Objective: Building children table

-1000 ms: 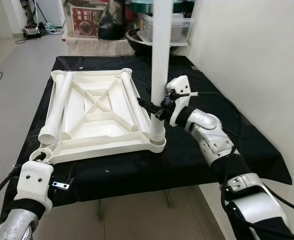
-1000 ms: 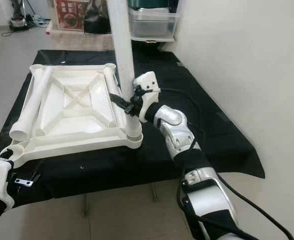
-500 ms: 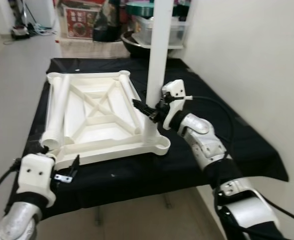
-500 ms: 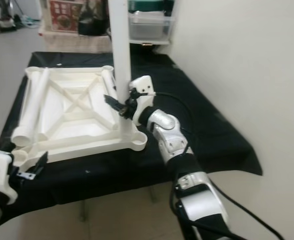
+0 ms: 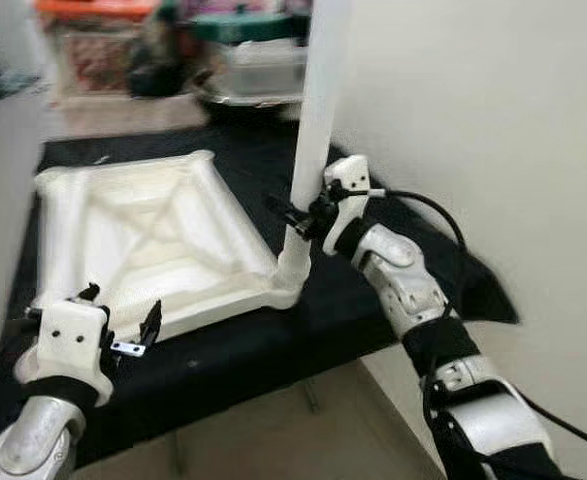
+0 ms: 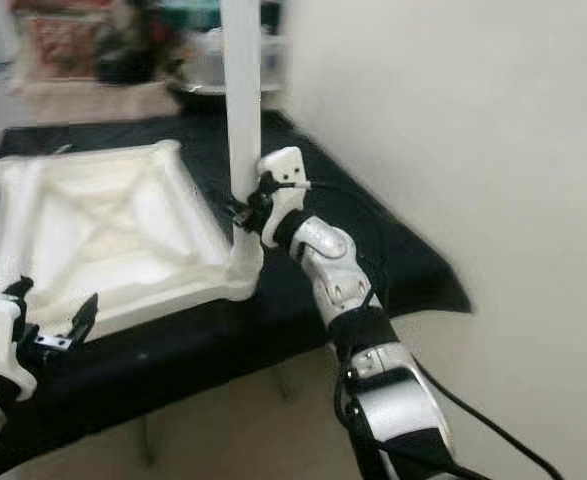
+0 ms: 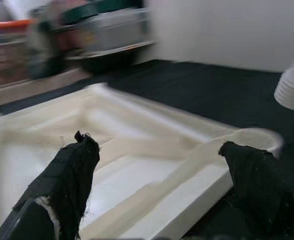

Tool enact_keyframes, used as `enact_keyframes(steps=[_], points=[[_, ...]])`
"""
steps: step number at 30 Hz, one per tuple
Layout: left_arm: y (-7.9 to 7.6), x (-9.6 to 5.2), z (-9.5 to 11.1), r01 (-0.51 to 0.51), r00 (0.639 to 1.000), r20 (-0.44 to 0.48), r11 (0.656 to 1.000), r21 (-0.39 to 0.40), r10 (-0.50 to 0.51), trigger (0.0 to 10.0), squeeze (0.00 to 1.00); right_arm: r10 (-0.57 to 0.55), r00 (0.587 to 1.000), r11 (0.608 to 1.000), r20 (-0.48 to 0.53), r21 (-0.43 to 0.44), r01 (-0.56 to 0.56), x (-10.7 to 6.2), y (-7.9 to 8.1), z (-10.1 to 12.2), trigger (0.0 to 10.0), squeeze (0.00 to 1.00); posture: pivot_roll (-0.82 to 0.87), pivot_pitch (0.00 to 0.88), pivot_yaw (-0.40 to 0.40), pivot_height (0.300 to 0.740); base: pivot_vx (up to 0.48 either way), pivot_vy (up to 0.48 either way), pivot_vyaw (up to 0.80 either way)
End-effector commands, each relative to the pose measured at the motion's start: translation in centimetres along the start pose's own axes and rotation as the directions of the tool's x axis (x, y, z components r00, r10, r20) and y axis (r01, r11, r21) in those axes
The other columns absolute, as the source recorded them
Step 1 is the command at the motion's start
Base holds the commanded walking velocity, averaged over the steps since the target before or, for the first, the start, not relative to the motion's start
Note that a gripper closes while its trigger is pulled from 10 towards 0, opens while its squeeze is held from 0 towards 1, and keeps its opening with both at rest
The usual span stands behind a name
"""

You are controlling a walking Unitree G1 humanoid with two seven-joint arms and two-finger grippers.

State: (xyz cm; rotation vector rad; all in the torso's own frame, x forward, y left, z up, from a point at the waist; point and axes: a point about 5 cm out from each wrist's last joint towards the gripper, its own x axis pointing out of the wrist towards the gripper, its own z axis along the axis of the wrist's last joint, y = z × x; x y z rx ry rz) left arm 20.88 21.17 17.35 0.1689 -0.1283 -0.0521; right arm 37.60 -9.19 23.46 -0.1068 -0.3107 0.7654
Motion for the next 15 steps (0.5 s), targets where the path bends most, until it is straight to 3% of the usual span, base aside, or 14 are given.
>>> enact_keyframes(steps=[1,11,15], points=[[-0.24,-0.06,-0.52,0.01,1.0,-0.021,1.0,-0.027,-0.011,10.0,0.0,-0.01,1.0,1.0,0.019,-0.005,0.01,0.09,-0.1,0.31,0.0,0.0,0.13,0.0,-0.097,0.74,0.0,0.0,0.0],[-0.24,0.01,-0.52,0.006,1.0,-0.02,0.999,-0.035,-0.007,10.0,0.0,-0.001,1.0,1.0,0.017,-0.004,0.001,0.18,0.21,0.16,0.3,0.0,0.14,0.0,-0.098,0.74,0.0,0.0,0.0],[-0.24,0.13,-0.68,-0.002,0.999,-0.034,0.997,-0.073,0.0,10.0,0.0,0.004,1.0,1.0,0.018,0.009,-0.004,0.38,0.5,0.08,0.0,0.0,0.14,0.0,-0.1,0.74,0.0,0.0,0.0]])
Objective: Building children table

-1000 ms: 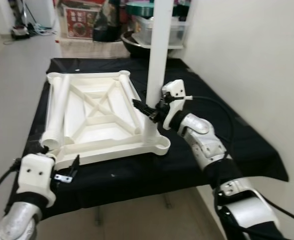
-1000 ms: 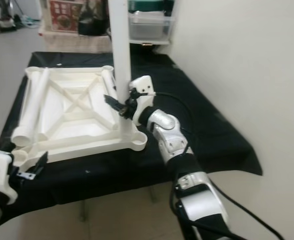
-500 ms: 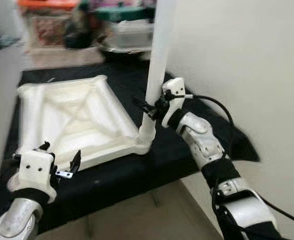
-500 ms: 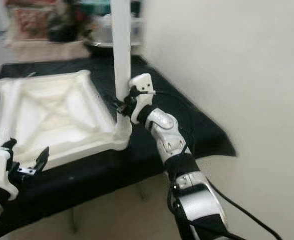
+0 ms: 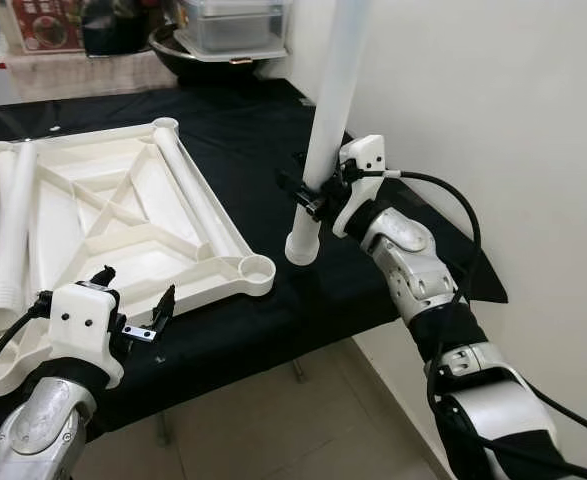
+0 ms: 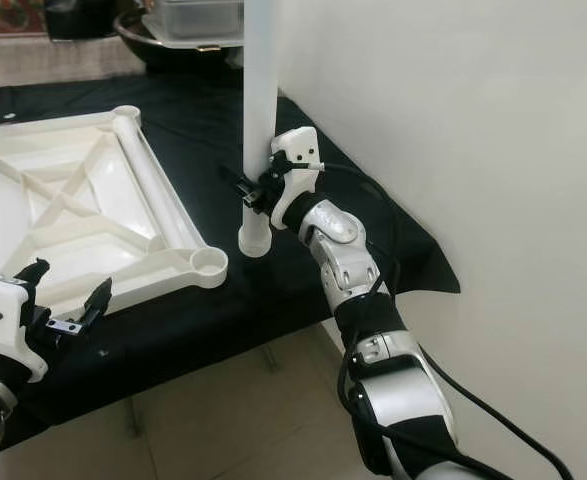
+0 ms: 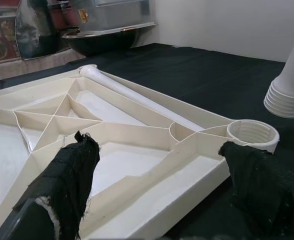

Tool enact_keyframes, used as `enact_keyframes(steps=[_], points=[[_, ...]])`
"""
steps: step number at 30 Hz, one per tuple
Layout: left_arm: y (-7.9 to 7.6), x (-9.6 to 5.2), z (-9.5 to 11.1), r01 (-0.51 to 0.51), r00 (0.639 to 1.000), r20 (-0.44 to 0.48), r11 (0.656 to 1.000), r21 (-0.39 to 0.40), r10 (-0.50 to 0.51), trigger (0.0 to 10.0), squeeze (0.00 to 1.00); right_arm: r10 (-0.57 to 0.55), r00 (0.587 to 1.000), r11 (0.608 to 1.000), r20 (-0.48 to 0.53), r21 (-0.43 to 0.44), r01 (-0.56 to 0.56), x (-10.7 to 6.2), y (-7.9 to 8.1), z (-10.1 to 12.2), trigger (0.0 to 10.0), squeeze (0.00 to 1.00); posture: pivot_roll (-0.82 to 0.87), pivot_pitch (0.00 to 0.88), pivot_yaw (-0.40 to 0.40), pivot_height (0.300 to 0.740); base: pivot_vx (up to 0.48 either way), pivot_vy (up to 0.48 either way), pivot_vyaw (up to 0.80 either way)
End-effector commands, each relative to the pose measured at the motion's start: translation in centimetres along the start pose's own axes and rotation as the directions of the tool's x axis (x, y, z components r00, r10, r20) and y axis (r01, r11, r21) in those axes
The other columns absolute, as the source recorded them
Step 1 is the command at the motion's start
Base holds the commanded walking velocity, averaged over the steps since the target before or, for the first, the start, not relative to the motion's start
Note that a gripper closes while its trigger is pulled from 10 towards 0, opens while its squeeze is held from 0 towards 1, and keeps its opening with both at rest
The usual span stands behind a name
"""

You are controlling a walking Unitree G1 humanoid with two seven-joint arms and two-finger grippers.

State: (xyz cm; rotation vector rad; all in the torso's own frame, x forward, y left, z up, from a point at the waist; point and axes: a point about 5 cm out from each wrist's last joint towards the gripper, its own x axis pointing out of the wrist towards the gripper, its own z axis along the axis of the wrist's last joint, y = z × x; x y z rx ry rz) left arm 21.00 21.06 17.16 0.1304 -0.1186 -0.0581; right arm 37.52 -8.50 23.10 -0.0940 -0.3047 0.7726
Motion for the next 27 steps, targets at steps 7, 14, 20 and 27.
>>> enact_keyframes(steps=[7,14,20,27], points=[[-0.2,0.09,-0.49,0.005,1.0,-0.028,0.999,-0.044,-0.006,10.0,0.0,-0.001,1.0,1.0,0.026,0.012,0.0,0.11,0.11,0.42,0.0,0.0,0.14,0.0,-0.1,0.74,0.0,0.48,0.0],[-0.2,0.2,-0.2,0.003,1.0,0.003,0.999,-0.044,-0.003,10.0,0.0,0.001,0.999,0.999,0.034,0.034,-0.003,0.01,0.59,0.27,0.0,0.0,0.14,0.0,-0.1,0.74,0.0,0.0,0.0],[-0.32,0.39,-0.55,0.007,1.0,-0.02,1.0,-0.008,-0.007,10.0,0.0,0.0,0.999,0.999,0.036,0.042,-0.002,-0.09,0.81,0.13,0.0,0.0,0.13,0.0,-0.097,0.74,0.0,0.0,0.0],[-0.44,0.65,-0.33,0.013,1.0,0.002,1.0,-0.028,-0.013,10.0,0.0,-0.002,0.999,0.999,0.039,0.04,0.001,-0.16,0.69,0.15,0.0,0.0,0.13,0.0,-0.096,0.74,0.0,0.0,0.0]])
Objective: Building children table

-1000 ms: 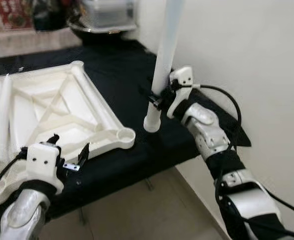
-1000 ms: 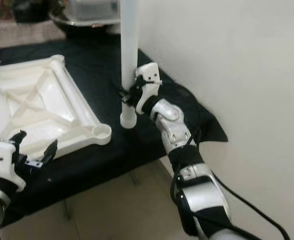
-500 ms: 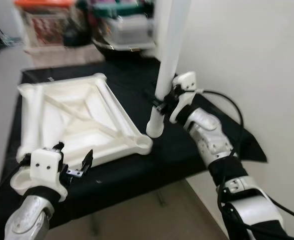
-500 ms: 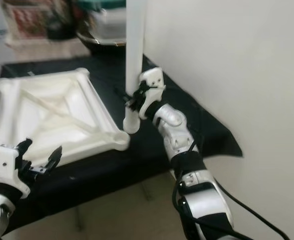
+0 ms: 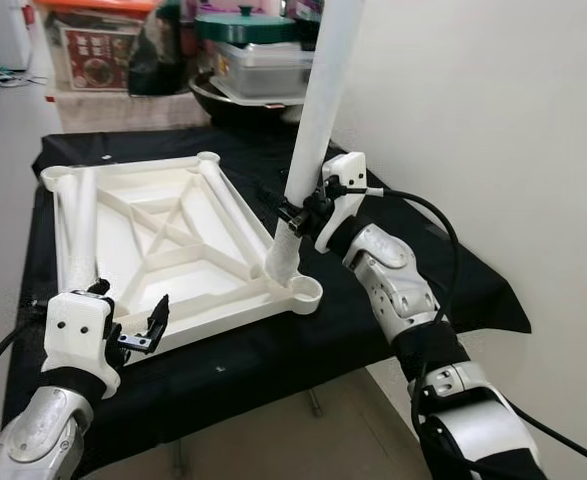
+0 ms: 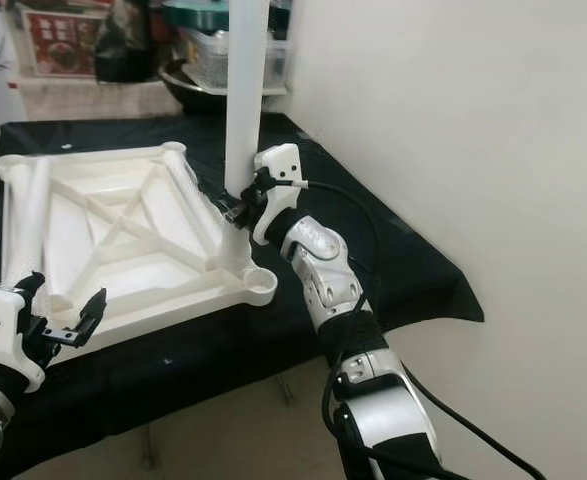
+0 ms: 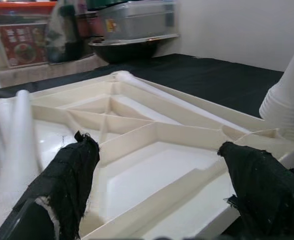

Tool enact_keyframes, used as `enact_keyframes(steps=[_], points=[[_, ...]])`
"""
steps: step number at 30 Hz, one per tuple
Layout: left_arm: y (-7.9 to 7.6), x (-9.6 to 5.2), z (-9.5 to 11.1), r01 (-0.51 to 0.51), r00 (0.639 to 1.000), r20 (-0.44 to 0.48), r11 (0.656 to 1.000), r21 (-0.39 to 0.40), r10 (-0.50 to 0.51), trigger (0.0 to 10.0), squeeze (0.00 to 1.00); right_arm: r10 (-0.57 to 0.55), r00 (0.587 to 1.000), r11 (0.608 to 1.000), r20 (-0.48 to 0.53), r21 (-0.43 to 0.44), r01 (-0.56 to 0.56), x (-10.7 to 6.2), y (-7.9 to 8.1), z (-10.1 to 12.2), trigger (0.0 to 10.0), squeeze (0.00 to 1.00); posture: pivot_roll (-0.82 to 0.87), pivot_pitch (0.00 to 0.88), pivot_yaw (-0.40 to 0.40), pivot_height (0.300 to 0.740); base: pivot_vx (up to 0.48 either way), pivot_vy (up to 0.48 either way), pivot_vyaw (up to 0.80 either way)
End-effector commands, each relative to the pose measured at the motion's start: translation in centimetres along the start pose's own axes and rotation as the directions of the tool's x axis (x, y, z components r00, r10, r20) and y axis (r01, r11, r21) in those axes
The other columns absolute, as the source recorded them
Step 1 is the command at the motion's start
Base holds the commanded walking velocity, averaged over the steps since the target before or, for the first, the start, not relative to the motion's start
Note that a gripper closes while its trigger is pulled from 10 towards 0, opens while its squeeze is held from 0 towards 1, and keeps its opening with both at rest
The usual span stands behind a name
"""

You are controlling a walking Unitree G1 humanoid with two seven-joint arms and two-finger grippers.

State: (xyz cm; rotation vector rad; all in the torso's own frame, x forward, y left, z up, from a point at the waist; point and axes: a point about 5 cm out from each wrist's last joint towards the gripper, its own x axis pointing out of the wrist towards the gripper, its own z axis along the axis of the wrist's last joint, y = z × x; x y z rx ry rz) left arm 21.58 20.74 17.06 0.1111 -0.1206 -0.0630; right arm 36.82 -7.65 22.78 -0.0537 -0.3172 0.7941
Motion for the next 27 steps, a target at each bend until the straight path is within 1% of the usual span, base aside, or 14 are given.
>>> enact_keyframes(steps=[1,3,7,9,12,17,20,21,27], points=[[-0.3,0.1,-0.1,0.017,1.0,0.007,1.0,-0.016,-0.017,10.0,0.0,-0.011,1.0,1.0,0.003,-0.014,0.011,-0.3,-1.0,0.5,0.0,0.0,0.13,0.0,-0.096,0.74,0.0,0.0,0.0],[-0.4,0.1,-0.2,0.021,1.0,0.003,1.0,-0.014,-0.021,10.0,0.0,0.011,1.0,0.999,-0.022,-0.045,-0.012,-0.3,-1.5,0.5,0.0,0.0,0.13,0.0,-0.098,0.74,0.0,0.0,0.0],[-0.4,0.1,-0.2,0.021,1.0,0.003,1.0,-0.014,-0.021,10.0,0.0,0.011,1.0,0.999,-0.022,-0.045,-0.012,-0.3,-1.5,0.5,0.0,0.0,0.13,0.0,-0.098,0.74,0.0,0.0,0.0],[-0.3,0.0,-0.3,0.014,1.0,-0.001,1.0,-0.011,-0.014,10.0,0.0,0.051,0.997,0.995,-0.065,-0.079,-0.056,-0.4,-1.6,0.1,0.0,0.0,0.14,0.0,-0.109,0.74,0.0,0.0,0.0],[-0.3,-0.1,-0.3,0.009,1.0,-0.003,1.0,-0.01,-0.009,10.0,0.0,0.072,0.994,0.993,-0.083,-0.087,-0.079,-0.5,-1.5,-0.1,0.0,0.0,0.14,0.0,-0.109,0.74,0.0,0.0,0.0],[-0.1,-0.4,-0.3,-0.004,1.0,-0.002,1.0,-0.007,0.004,10.0,0.0,0.156,0.984,0.984,-0.087,-0.075,-0.163,-0.2,0.0,-0.6,0.0,0.0,0.15,0.0,-0.117,0.74,0.0,0.0,0.0],[-0.1,-0.4,-0.2,-0.005,1.0,-0.001,1.0,-0.007,0.005,10.0,0.0,0.171,0.981,0.981,-0.086,-0.076,-0.178,-0.2,0.3,-0.7,0.0,0.0,0.15,0.0,-0.116,0.74,0.0,0.0,0.0],[0.0,-0.4,-0.2,-0.005,1.0,0.001,1.0,-0.006,0.005,10.0,0.0,0.196,0.977,0.976,-0.085,-0.084,-0.203,-0.1,0.6,-0.8,0.0,0.0,0.15,0.0,-0.114,0.74,0.0,0.0,0.0],[-0.1,-0.3,-0.2,-0.005,1.0,0.003,1.0,-0.007,0.005,10.0,0.0,0.211,0.973,0.971,-0.091,-0.094,-0.219,0.0,0.8,-0.9,0.0,0.0,0.15,0.0,-0.116,0.74,0.0,0.0,0.0]])
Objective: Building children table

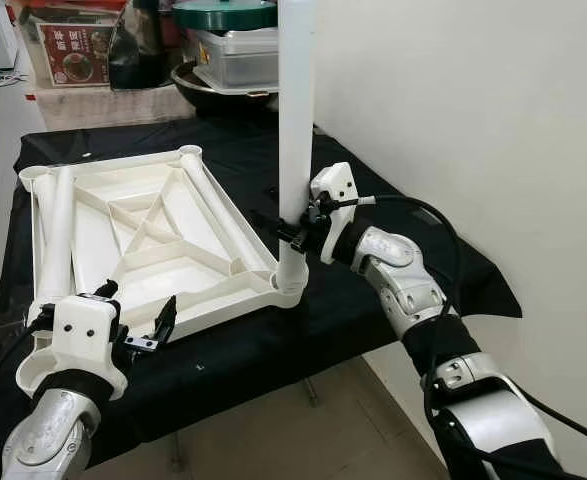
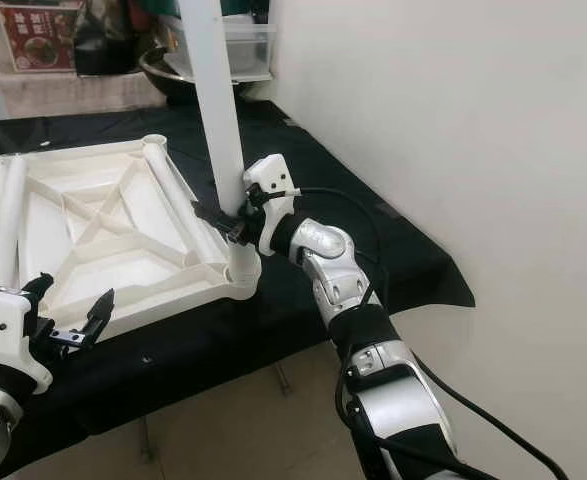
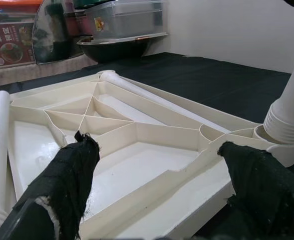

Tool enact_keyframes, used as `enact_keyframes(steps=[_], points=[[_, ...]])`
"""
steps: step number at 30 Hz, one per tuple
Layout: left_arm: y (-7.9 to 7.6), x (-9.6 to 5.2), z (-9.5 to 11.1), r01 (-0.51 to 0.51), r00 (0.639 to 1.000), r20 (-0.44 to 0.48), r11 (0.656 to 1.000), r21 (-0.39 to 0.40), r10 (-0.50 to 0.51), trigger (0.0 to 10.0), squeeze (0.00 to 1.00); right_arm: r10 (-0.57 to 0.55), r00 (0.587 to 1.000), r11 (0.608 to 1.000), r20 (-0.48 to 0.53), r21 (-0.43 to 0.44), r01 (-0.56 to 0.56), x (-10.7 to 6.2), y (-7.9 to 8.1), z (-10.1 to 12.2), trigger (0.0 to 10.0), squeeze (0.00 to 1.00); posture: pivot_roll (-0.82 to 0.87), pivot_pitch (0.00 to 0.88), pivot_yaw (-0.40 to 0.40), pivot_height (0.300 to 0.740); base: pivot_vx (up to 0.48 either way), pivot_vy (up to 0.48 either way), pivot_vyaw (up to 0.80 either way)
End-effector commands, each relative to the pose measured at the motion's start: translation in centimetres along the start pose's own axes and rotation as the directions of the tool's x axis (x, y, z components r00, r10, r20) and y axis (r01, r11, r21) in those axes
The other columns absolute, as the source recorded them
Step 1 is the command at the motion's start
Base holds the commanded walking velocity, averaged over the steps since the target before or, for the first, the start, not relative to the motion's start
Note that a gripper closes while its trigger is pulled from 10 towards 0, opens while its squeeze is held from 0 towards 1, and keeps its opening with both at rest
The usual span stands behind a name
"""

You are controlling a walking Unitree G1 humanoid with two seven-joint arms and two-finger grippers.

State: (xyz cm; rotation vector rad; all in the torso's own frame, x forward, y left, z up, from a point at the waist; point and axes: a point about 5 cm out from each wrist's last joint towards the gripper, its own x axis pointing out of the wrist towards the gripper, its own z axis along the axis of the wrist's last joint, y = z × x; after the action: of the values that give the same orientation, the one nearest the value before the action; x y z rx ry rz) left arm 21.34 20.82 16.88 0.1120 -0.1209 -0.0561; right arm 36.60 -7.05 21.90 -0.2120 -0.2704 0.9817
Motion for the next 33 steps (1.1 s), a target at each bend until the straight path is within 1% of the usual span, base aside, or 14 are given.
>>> enact_keyframes(steps=[1,5,10,13,14,19,21,22,23,25,27,28,31,33], points=[[-0.2,0.0,0.0,0.003,1.0,0.007,1.0,-0.011,-0.002,10.0,0.0,0.013,1.0,0.999,-0.012,-0.029,-0.014,0.1,0.0,-0.4,0.0,0.0,0.15,0.0,-0.118,0.74,0.0,0.0,0.0],[-0.2,-0.1,0.0,0.001,1.0,0.007,1.0,-0.012,-0.001,10.0,0.0,0.009,1.0,0.999,-0.029,-0.047,-0.01,0.3,-0.2,-0.7,0.0,0.0,0.15,0.0,-0.121,0.74,0.0,0.0,0.0],[-0.1,-0.2,0.0,-0.004,1.0,0.008,1.0,-0.013,0.004,10.0,0.0,0.004,1.0,1.0,-0.026,-0.03,-0.005,0.4,-0.2,-0.8,0.0,0.0,0.16,0.0,-0.127,0.74,0.0,0.0,0.0],[-0.1,-0.2,0.1,-0.006,1.0,0.01,1.0,-0.015,0.006,10.0,0.0,0.029,0.999,0.999,-0.027,-0.011,-0.03,0.5,0.2,-1.2,0.0,0.0,0.16,0.0,-0.13,0.74,0.0,0.0,0.0],[-0.2,-0.3,0.1,-0.006,1.0,0.01,1.0,-0.016,0.006,10.0,0.0,0.061,0.998,0.998,-0.027,0.005,-0.061,0.4,0.5,-1.4,0.0,0.0,0.16,0.0,-0.13,0.74,0.0,0.0,0.0],[-0.2,-0.3,0.1,-0.006,1.0,0.01,1.0,-0.018,0.006,10.0,0.0,0.083,0.996,0.996,-0.025,0.015,-0.083,0.4,0.8,-1.5,0.0,0.0,0.16,0.0,-0.131,0.74,0.0,0.0,0.0],[-0.1,-0.4,0.1,-0.006,1.0,0.007,1.0,-0.023,0.007,10.0,0.0,0.191,0.981,0.977,-0.008,0.098,-0.19,0.1,1.7,-2.0,0.0,0.0,0.17,0.0,-0.134,0.74,0.0,0.0,0.0],[-0.1,-0.4,0.1,-0.006,1.0,0.007,1.0,-0.023,0.007,10.0,0.0,0.191,0.981,0.977,-0.008,0.098,-0.19,0.1,1.7,-2.0,0.0,0.0,0.17,0.0,-0.134,0.74,0.0,0.0,0.0],[-0.1,-0.4,0.1,-0.005,1.0,0.007,1.0,-0.031,0.006,10.0,0.0,0.254,0.967,0.95,0.01,0.185,-0.252,0.0,2.0,-2.1,0.0,0.0,0.17,0.0,-0.137,0.74,0.0,0.0,0.0],[-0.1,-0.4,0.1,-0.005,1.0,0.007,1.0,-0.031,0.006,10.0,0.0,0.254,0.967,0.95,0.01,0.185,-0.252,0.0,2.0,-2.1,0.0,0.0,0.17,0.0,-0.137,0.74,0.0,0.0,0.0],[-0.1,-0.4,0.1,-0.003,1.0,0.006,0.999,-0.037,0.003,10.0,0.0,0.325,0.945,0.897,0.043,0.302,-0.323,-0.1,2.1,-2.1,0.0,0.0,0.17,0.0,-0.137,0.74,0.0,0.0,0.0],[0.0,-0.5,0.1,-0.001,1.0,0.005,0.999,-0.036,0.002,10.0,0.0,0.341,0.939,0.884,0.045,0.325,-0.336,0.0,2.1,-2.1,0.0,0.0,0.17,0.0,-0.151,0.74,0.0,0.0,0.0],[0.0,-0.5,0.1,-0.004,1.0,0.004,0.999,-0.033,0.004,10.0,0.0,0.357,0.934,0.88,0.025,0.326,-0.345,0.1,2.1,-2.4,0.0,0.0,0.17,0.0,-0.153,0.74,0.0,0.0,0.0],[0.0,-0.8,0.1,-0.012,1.0,0.0,0.999,-0.03,0.012,10.0,0.0,0.379,0.925,0.882,0.007,0.301,-0.363,0.5,2.5,-2.6,0.0,0.0,0.19,0.0,-0.17,0.74,0.0,0.0,0.0]])
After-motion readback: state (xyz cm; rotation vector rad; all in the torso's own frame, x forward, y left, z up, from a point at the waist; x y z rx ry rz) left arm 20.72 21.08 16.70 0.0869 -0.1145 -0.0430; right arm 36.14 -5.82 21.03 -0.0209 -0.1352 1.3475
